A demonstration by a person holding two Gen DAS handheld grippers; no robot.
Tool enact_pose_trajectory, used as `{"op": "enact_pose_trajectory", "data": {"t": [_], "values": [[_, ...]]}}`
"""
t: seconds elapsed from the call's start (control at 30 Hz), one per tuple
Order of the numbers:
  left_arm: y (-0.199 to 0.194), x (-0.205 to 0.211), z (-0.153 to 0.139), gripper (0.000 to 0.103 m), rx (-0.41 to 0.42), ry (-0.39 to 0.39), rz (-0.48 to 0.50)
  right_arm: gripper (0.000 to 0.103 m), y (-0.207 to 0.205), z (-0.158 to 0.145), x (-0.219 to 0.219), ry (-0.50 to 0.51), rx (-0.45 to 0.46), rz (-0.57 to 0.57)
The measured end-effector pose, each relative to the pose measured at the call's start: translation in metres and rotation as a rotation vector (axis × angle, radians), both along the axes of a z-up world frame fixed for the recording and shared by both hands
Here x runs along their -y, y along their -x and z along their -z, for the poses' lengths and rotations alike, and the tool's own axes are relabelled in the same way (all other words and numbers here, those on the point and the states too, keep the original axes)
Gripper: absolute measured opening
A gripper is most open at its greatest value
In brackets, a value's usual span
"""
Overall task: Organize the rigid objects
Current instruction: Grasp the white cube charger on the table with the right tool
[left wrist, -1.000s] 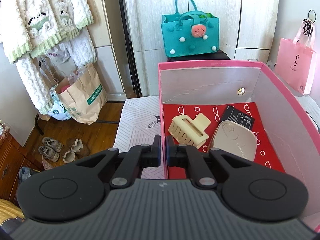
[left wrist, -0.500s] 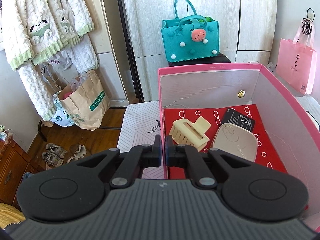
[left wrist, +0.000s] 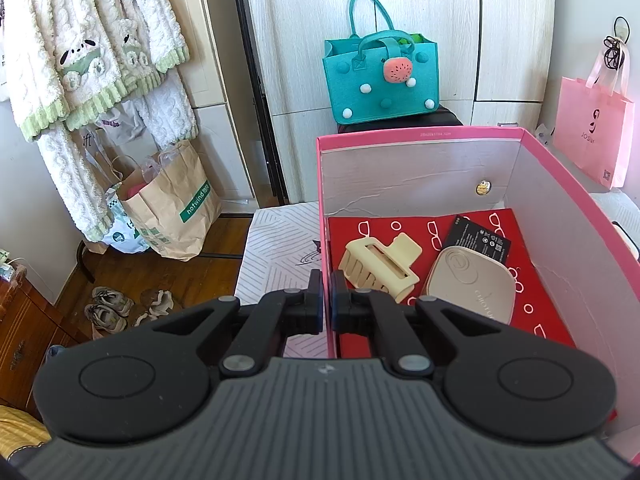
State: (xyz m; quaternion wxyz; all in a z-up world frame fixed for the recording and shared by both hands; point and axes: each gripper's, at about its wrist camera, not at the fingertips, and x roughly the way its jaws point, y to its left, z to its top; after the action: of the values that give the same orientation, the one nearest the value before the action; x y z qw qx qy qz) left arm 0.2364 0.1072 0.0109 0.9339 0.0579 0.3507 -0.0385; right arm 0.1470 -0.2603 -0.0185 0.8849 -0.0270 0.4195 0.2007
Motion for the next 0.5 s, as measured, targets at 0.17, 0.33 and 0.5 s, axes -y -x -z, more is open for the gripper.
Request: {"op": "enact_pose_trajectory", "data": {"t": [0.17,0.33,0.5], "values": [[0.000,0.000,0.000,0.003,0.000,0.002,0.000,0.049,0.010,-0.016,-0.007,0.020,0.040,-0.088],[0.000,0.001,0.000,0.003,0.001,0.008,0.000,0.048,0.011,-0.028,-0.010,0.040,0.067,-0.094],[0.000,0.001,0.001,0.003,0.001,0.008,0.000,0.048,0.009,-0.041,-0.009,0.009,0.076,-0.083]]}}
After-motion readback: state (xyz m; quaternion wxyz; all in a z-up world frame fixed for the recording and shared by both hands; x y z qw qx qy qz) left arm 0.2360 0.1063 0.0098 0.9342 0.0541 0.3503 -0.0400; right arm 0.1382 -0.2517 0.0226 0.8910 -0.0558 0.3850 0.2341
